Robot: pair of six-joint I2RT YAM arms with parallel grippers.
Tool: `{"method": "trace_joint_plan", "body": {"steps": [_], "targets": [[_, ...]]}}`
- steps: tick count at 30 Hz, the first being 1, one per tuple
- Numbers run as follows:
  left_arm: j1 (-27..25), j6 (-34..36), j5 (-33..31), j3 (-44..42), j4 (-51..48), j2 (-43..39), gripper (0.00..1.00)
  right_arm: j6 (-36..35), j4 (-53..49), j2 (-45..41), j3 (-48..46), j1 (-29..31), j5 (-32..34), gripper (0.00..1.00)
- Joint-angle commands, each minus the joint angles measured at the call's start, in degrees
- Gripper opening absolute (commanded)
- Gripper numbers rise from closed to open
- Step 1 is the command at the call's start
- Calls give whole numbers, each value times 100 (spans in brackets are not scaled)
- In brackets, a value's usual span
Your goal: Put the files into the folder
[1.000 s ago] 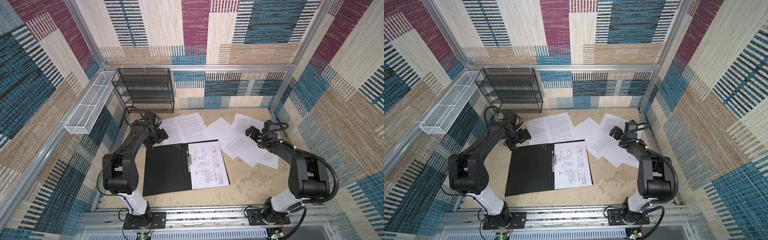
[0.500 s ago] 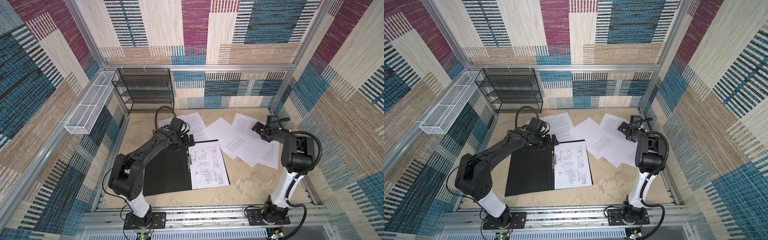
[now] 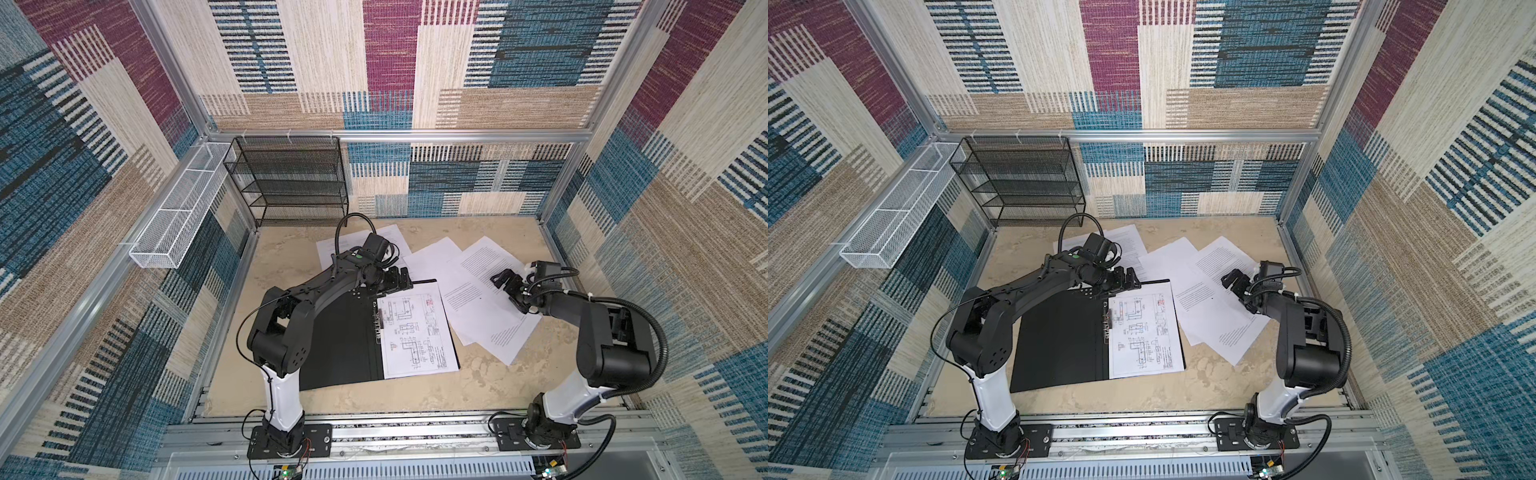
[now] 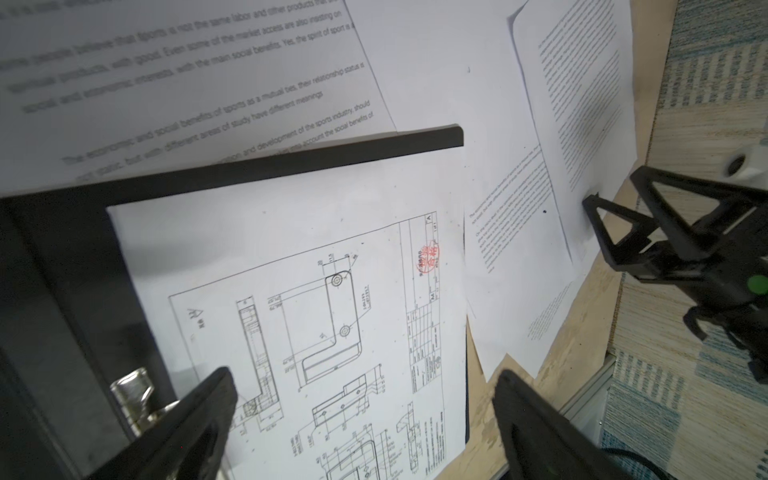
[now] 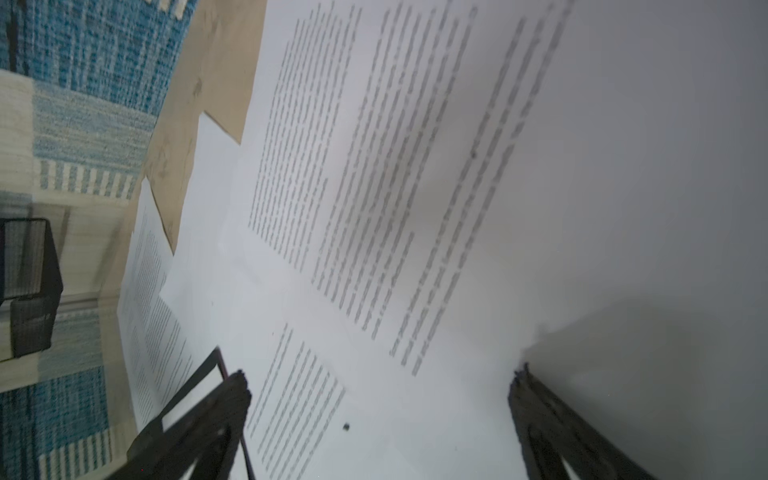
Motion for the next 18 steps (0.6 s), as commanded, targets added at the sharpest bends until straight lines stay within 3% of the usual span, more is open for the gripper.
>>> {"method": "trace_joint_plan", "body": {"steps": [1,4,7,13,18], "targets": [[-170,-35,274,268,87,249,96,211,41,-264,-201,120,-873,100],[-371,30,529,585,210,495,95,312,179,-711,-276,38,-1086,100],[-531,-24,733,929,325,733,94,-228,-278,-875,359,-241,197,100],[-715,-214,1097,1353,692,1104,94,-673,-832,465,1858,-474,1473,100],[-763,-381,1715,1894,1194,1681,93,-732,-705,1147,2123,-660,1641,100]]}}
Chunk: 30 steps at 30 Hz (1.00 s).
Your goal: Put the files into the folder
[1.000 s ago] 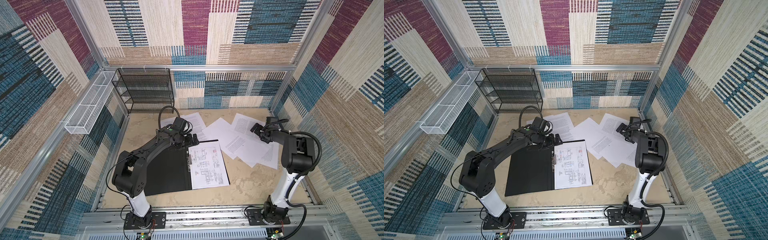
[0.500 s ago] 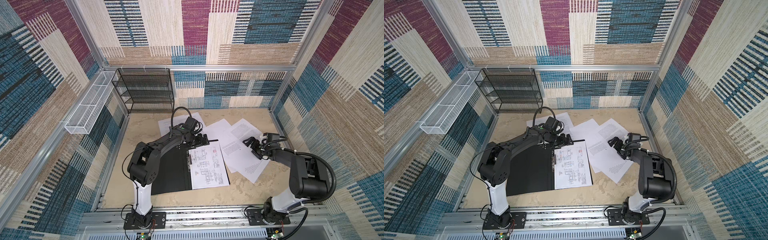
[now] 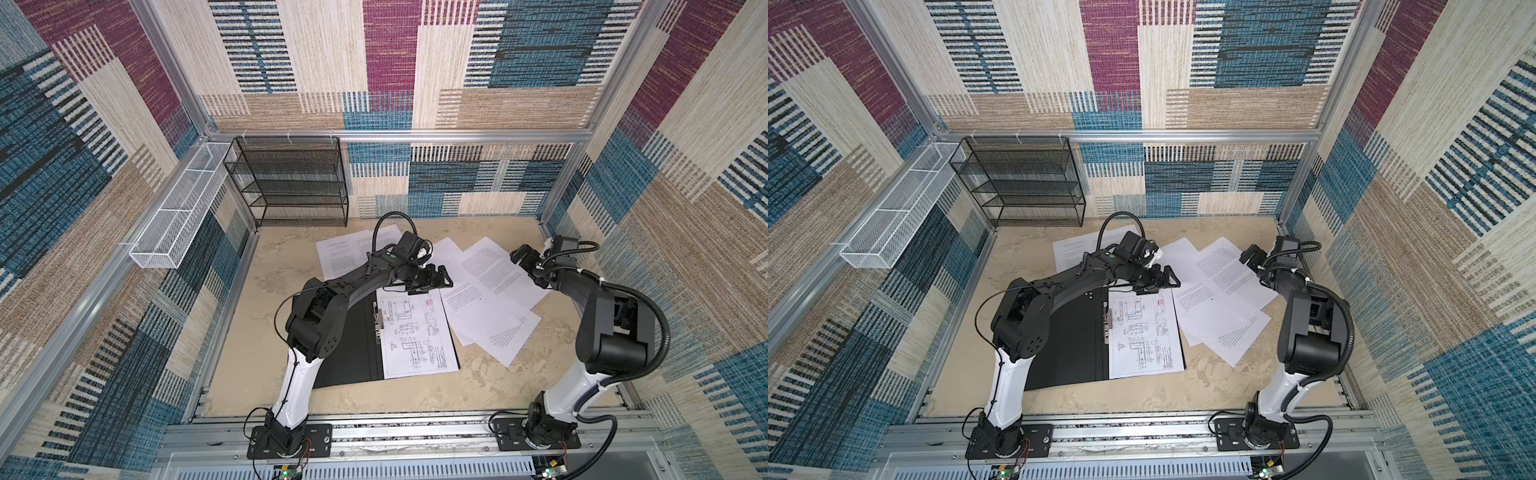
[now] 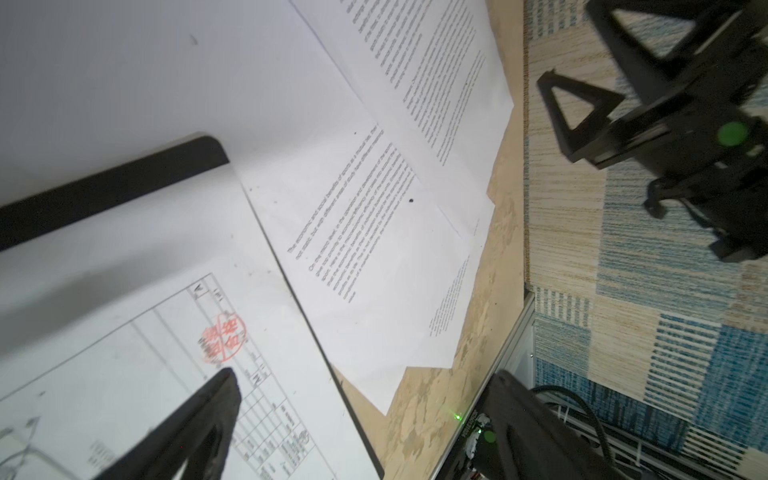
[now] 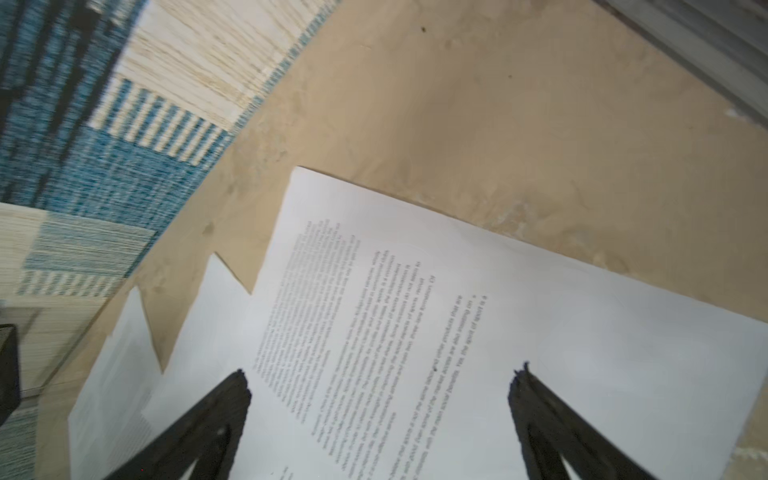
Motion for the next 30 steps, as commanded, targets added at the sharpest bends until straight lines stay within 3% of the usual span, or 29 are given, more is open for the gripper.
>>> {"method": "trace_joint_plan", "body": {"steps": [1,6,11,17,23,26,30], "targets": [[-34,-204,557,291,578,272,93,-193,-16,325,177,-78,347,100],[-171,-549,765,853,792,763,92,-174,-71,619,193,-78,-141,100],[-367,-328,596,1716,325,1300,92,29,118,514,-541,-65,-785,100],[-403,-247,416,2603,-80,1873,92,360,712,-355,-2069,318,-1381,100],[-414,-189,115,3140,-368,2147,92,713,783,-1369,-2714,763,-1868,100],[-413,-104,-185,3432,-579,2308,92,316,208,-1818,-2292,719,-1403,100],[-406,-1,-375,3887,-699,2668,92,-61,-32,-1701,-1601,369,-1083,100]]}}
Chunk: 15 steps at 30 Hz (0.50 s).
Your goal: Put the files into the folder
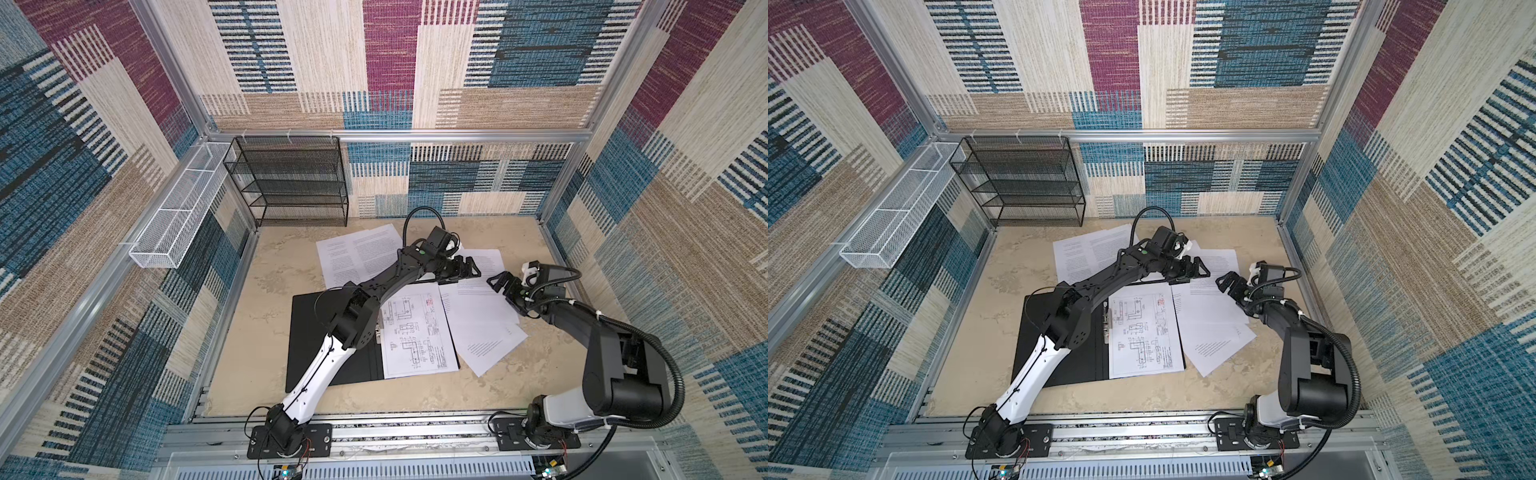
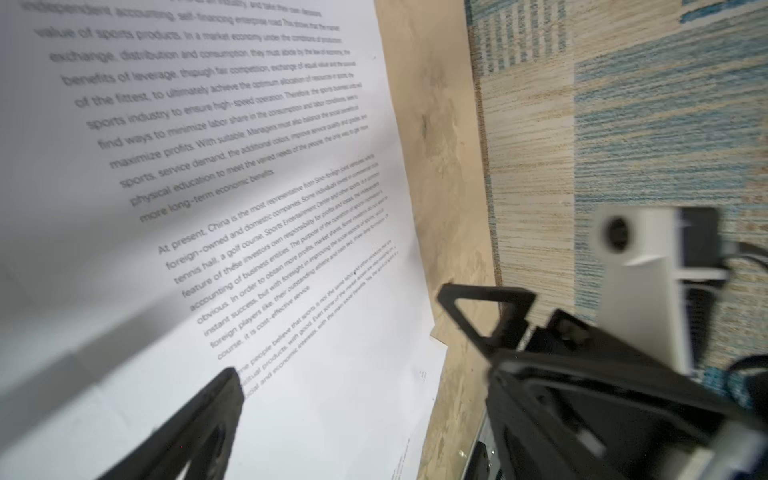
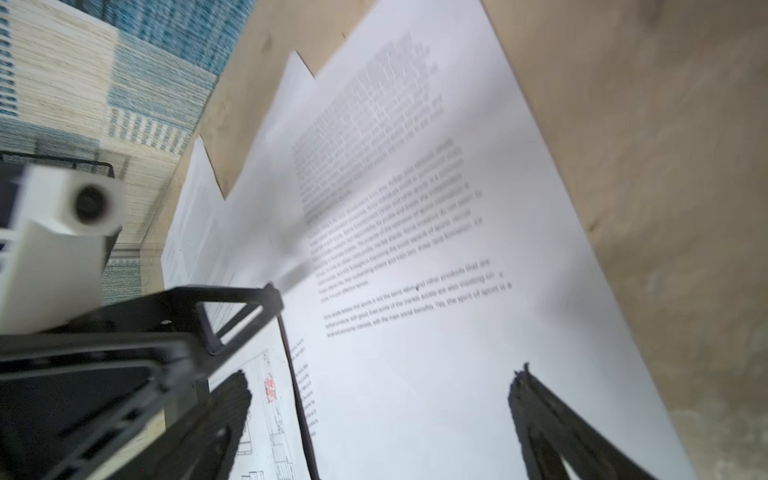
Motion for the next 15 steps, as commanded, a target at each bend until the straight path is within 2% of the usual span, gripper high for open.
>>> {"method": "trace_joint_plan", "body": {"steps": [1,4,10,15], "targets": [[7,303,-300,524,-361,356,92,-302,-298,218,426,-260,353,100],[8,365,-230,699,-439,554,92,-482,-418,937,1040,-362,197,100],[-12,499,-263,93,-246,380,92,-348,-29,1887,1574,-363,-175,100],[-42,531,-318,-93,-273,444,91,-421,-104,2339,1846,-342,-68,100]]}}
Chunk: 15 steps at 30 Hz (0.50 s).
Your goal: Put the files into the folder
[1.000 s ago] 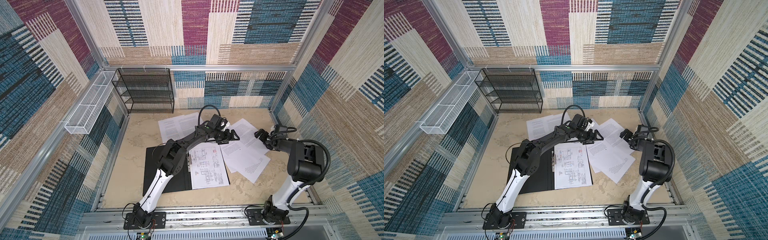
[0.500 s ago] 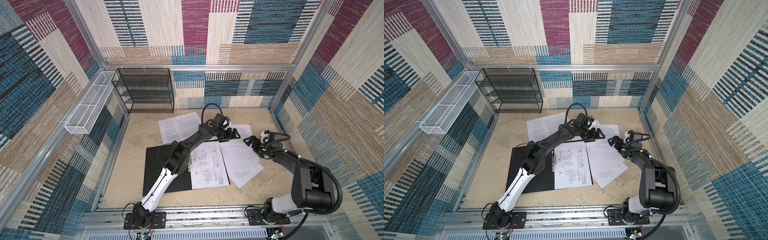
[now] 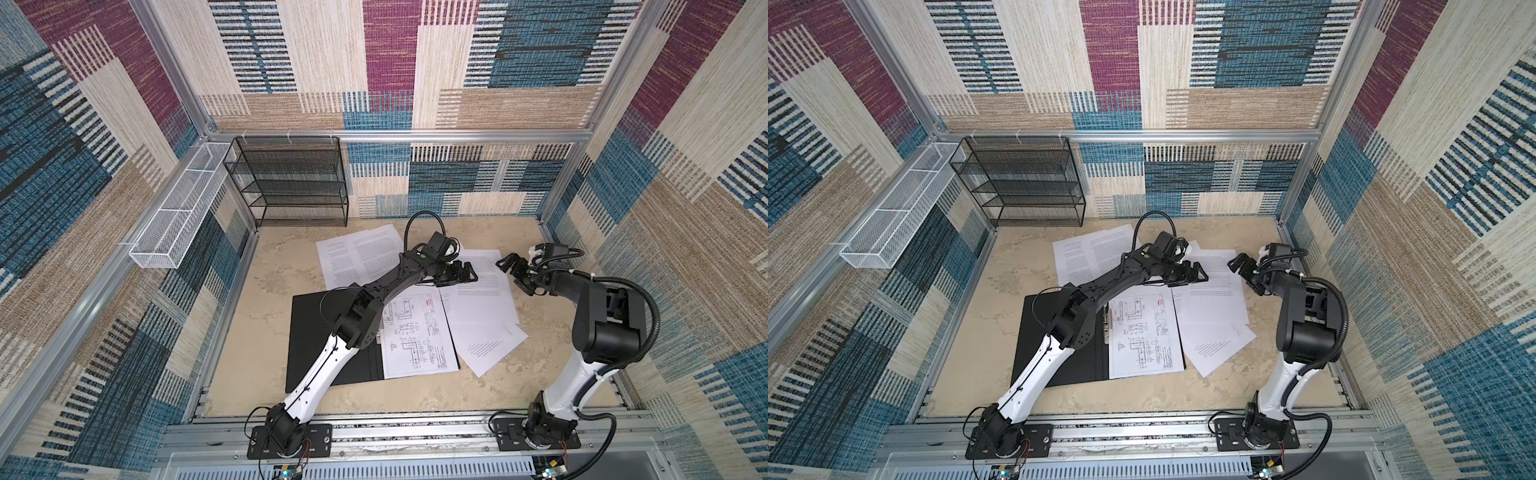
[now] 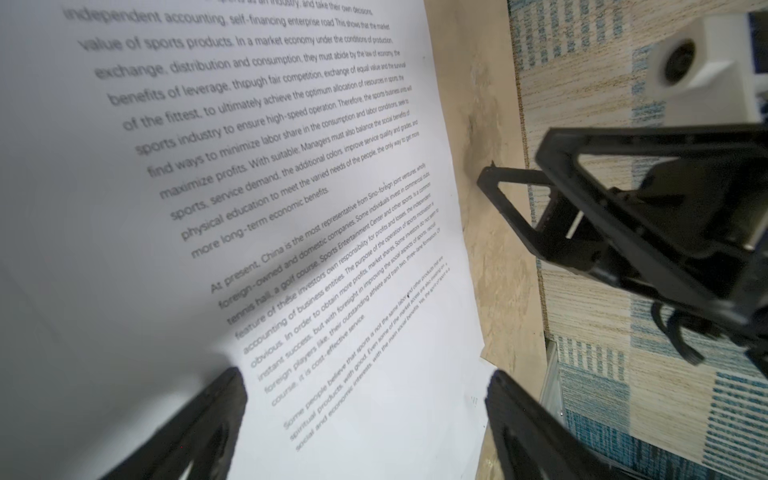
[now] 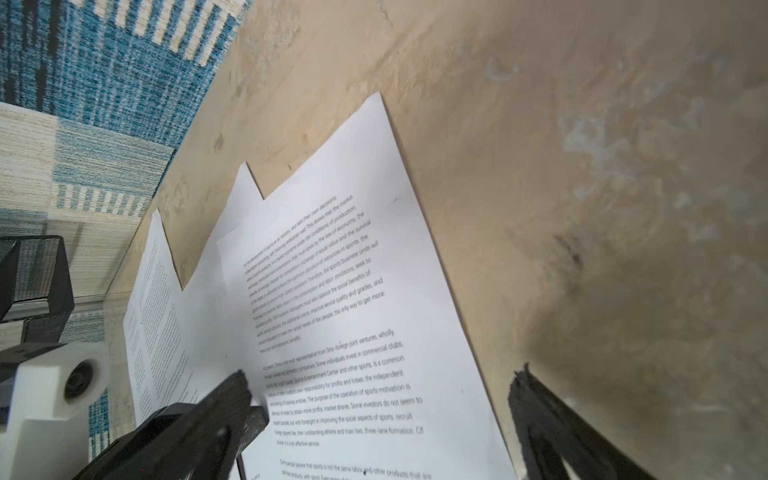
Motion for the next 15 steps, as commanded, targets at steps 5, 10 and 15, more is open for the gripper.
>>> {"method": "trace_joint_plan", "body": {"steps": [5,10,15], "targets": [[-41,107,-426,-268,-761,133,90,-92,-9,505,158,82,-165,100],[-25,96,-739,-469,-1024,65,89,152,277,702,-80,109,-738,100],[-19,94,-976,-395,-1223,119,89,424,567,532,-388,80,-1379,100]]}}
